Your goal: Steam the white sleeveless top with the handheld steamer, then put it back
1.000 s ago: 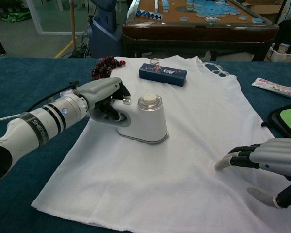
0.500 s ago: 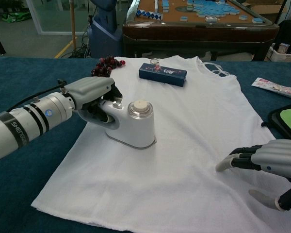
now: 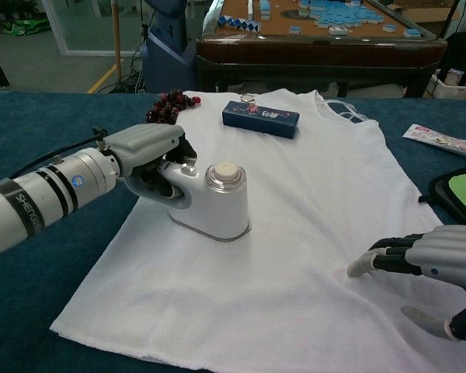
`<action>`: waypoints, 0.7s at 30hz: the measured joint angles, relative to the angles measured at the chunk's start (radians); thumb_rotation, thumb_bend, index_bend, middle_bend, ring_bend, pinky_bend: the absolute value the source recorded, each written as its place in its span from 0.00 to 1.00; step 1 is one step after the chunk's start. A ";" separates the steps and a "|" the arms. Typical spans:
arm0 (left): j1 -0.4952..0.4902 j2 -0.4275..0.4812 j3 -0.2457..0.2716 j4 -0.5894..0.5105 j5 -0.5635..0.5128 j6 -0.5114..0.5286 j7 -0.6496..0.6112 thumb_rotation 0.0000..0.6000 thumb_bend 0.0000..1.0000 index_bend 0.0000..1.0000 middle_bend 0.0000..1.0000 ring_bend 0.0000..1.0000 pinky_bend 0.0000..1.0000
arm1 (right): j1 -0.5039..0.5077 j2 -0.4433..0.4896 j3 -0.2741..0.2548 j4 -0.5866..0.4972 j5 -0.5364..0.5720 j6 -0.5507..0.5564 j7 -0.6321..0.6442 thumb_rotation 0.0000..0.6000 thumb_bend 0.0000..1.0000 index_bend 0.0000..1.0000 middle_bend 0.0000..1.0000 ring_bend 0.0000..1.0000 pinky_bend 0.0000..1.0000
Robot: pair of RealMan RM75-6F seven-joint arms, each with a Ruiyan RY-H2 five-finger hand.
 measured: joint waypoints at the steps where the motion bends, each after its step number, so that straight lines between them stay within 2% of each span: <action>1: -0.004 -0.006 -0.002 0.002 -0.002 -0.005 0.002 1.00 0.20 0.81 0.76 0.62 0.64 | -0.001 0.001 -0.001 -0.001 0.000 0.001 0.000 0.61 0.57 0.10 0.14 0.07 0.14; 21: -0.098 -0.138 -0.054 0.152 -0.024 -0.058 0.010 1.00 0.20 0.81 0.76 0.62 0.64 | -0.011 0.018 -0.011 -0.015 -0.010 0.022 0.005 0.60 0.57 0.10 0.14 0.07 0.14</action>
